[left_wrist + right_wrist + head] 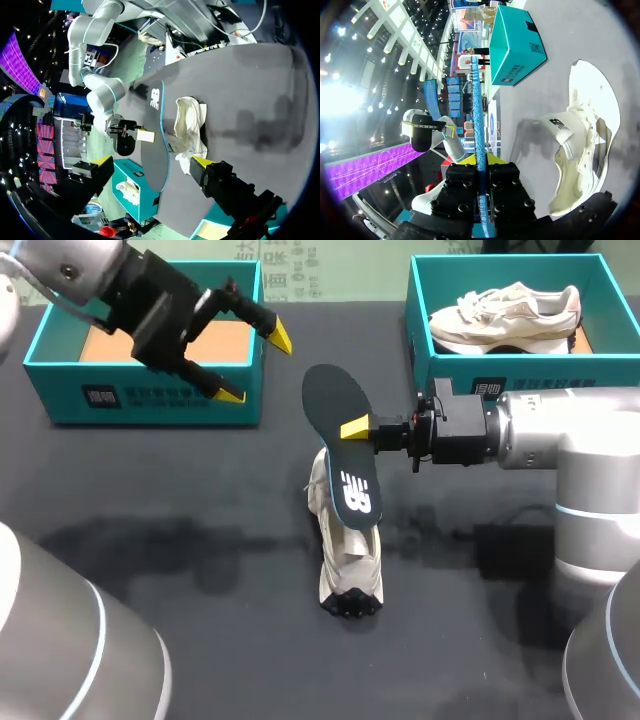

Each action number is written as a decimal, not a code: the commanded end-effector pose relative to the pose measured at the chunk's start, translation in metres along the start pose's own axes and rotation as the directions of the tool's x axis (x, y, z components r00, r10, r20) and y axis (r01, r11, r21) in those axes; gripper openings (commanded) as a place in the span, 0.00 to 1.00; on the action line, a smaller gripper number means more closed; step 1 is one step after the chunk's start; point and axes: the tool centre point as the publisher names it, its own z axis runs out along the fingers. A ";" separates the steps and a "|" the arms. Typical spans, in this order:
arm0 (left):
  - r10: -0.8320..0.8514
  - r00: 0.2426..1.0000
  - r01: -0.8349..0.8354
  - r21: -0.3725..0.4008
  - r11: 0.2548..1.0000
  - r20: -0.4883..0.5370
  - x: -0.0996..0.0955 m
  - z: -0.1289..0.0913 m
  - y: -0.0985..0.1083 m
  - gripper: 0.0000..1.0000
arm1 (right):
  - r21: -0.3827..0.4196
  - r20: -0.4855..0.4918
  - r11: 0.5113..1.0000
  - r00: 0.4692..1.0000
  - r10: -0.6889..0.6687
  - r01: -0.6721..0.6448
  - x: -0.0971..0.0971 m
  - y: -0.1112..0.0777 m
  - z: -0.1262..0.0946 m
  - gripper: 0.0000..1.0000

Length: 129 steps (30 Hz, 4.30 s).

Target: Take the shoe out of the shoebox, open the shoe tongue, remove and reinsert the insole, then place the shoe into the shoebox

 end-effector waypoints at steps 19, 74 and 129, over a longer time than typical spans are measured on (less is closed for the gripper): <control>0.171 0.906 -0.166 -0.045 0.985 0.388 0.054 0.034 -0.018 1.00 | -0.002 0.002 1.000 1.000 0.001 -0.001 0.000 -0.001 0.001 0.00; 0.129 0.846 -0.013 -0.223 0.975 0.517 0.025 0.116 0.011 0.40 | -0.057 -0.078 0.998 0.997 0.019 -0.023 -0.003 -0.021 0.024 0.00; 0.009 0.876 0.005 -0.028 1.000 0.483 0.041 0.070 -0.068 0.00 | 0.057 0.009 0.979 0.980 -0.199 0.198 -0.009 -0.027 -0.033 1.00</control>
